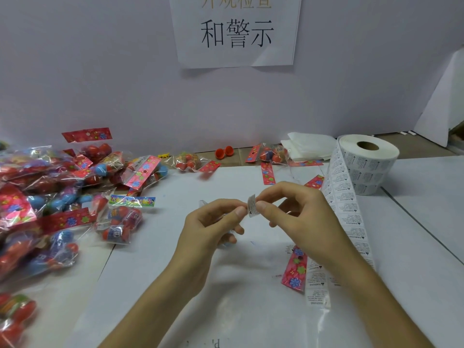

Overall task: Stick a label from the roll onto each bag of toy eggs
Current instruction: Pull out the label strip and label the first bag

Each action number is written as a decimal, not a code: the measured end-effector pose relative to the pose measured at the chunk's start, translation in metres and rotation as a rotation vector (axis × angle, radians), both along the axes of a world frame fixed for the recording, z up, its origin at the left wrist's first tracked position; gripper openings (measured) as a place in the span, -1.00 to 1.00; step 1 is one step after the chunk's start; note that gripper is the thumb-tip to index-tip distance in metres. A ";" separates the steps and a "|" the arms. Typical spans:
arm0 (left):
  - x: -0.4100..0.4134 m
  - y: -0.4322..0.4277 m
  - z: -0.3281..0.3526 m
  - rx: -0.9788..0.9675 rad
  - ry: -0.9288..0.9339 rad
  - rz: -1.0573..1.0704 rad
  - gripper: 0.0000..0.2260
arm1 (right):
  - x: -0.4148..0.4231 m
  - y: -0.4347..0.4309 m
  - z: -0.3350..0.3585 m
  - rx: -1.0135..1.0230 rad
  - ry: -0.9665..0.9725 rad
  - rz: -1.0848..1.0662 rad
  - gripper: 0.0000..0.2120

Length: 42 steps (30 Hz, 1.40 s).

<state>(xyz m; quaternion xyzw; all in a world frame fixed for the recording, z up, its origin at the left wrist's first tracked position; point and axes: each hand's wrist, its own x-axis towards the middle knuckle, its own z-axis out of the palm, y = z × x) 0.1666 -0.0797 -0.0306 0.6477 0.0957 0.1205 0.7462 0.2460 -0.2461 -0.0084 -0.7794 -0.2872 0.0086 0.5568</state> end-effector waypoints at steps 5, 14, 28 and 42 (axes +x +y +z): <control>-0.001 -0.002 0.002 0.014 -0.002 -0.017 -0.81 | -0.003 0.003 0.001 0.053 0.025 0.017 -0.94; 0.004 0.043 -0.003 0.780 0.044 0.537 -0.88 | -0.004 0.001 0.006 0.237 0.086 0.031 -0.94; 0.010 0.053 -0.016 0.761 0.399 0.249 -0.83 | -0.003 0.002 0.005 0.205 0.143 -0.029 -0.91; 0.016 0.039 -0.011 -0.639 0.098 -0.041 -0.64 | -0.005 0.005 0.013 0.702 0.854 0.172 -0.82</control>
